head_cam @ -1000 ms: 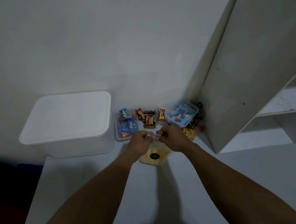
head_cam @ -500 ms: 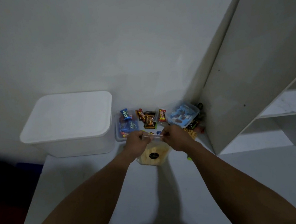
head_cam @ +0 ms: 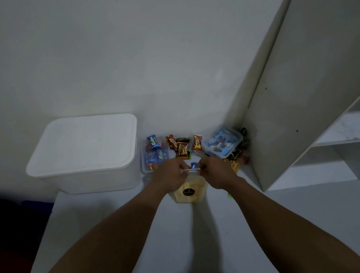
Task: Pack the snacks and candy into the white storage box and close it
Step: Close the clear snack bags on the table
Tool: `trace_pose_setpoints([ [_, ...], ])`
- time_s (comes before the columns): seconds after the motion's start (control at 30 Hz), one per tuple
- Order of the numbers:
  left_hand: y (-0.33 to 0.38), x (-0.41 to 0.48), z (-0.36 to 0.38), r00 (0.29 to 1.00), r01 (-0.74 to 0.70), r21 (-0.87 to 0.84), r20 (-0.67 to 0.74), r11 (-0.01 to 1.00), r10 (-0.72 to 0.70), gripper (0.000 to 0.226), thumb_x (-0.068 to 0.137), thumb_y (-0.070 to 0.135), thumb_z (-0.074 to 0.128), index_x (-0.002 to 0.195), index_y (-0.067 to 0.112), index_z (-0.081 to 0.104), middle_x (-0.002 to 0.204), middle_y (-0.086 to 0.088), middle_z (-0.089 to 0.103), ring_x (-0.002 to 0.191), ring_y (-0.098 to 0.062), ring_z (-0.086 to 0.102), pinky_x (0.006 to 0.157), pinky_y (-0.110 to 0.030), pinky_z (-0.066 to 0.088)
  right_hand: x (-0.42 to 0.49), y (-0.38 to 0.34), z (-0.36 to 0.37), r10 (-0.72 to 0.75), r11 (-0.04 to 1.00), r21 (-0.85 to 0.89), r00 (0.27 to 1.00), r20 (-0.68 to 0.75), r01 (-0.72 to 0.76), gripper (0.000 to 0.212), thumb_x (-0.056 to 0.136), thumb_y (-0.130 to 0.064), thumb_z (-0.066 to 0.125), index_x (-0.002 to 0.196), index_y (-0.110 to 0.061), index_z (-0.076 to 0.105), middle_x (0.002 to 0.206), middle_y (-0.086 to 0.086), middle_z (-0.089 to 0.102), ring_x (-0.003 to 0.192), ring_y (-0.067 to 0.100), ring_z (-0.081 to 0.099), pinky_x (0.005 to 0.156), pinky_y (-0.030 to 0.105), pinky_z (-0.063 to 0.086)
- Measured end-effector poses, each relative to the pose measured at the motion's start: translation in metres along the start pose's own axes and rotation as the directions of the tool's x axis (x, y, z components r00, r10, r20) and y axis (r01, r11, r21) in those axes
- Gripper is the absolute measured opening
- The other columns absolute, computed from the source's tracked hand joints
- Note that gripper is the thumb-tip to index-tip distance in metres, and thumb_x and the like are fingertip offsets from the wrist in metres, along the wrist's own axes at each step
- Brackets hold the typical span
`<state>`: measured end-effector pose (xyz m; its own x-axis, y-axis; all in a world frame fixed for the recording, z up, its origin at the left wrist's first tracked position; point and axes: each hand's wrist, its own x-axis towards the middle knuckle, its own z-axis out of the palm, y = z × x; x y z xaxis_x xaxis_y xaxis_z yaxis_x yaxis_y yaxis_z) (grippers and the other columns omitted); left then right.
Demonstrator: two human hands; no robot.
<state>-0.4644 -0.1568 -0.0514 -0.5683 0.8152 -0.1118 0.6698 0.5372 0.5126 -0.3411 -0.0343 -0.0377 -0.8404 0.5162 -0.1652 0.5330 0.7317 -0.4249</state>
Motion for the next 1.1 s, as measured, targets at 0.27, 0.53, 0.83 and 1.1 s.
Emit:
trace_pose_setpoints([
  [0.27,0.010,0.003,0.000,0.999,-0.047,0.211,0.016,0.976,0.044,0.019,0.095,0.031,0.053,0.108,0.033,0.068,0.109,0.010,0.066,0.114,-0.018,0.050,0.097,-0.048,0.026,-0.004,0.001,0.000,0.015,0.999,0.032,1.000,-0.025,-0.014,0.016,0.095,-0.025,0.057,0.100,-0.017,0.070,0.094,0.003,0.069,0.081,0.019,0.061,0.066,0.032,0.047],
  [0.53,0.015,-0.001,0.001,0.997,-0.072,0.211,0.041,0.975,0.065,0.020,0.093,0.034,0.057,0.109,0.032,0.068,0.114,0.009,0.067,0.114,-0.020,0.049,0.096,-0.048,0.027,-0.007,0.005,0.007,-0.020,0.998,0.063,0.999,-0.030,0.022,0.013,0.094,-0.020,0.057,0.098,-0.017,0.069,0.095,0.000,0.067,0.087,0.018,0.062,0.065,0.029,0.042],
  [0.83,0.016,-0.001,0.002,0.997,-0.071,0.180,-0.012,0.981,0.074,0.015,0.091,0.034,0.061,0.102,0.031,0.071,0.109,0.010,0.068,0.110,-0.017,0.054,0.098,-0.049,0.028,-0.004,0.016,0.014,0.040,0.997,0.060,0.999,-0.024,-0.039,0.011,0.091,-0.020,0.060,0.091,-0.017,0.071,0.090,0.001,0.069,0.080,0.017,0.062,0.071,0.037,0.053],
  [1.1,0.016,-0.003,0.005,0.996,-0.089,0.294,0.018,0.952,0.088,0.025,0.095,0.034,0.053,0.117,0.033,0.066,0.122,0.009,0.064,0.114,-0.019,0.052,0.096,-0.048,0.028,-0.006,0.019,0.015,0.039,0.989,0.142,0.999,-0.032,-0.034,0.008,0.090,-0.019,0.063,0.087,-0.018,0.071,0.087,-0.001,0.070,0.081,0.015,0.063,0.073,0.037,0.053],
])
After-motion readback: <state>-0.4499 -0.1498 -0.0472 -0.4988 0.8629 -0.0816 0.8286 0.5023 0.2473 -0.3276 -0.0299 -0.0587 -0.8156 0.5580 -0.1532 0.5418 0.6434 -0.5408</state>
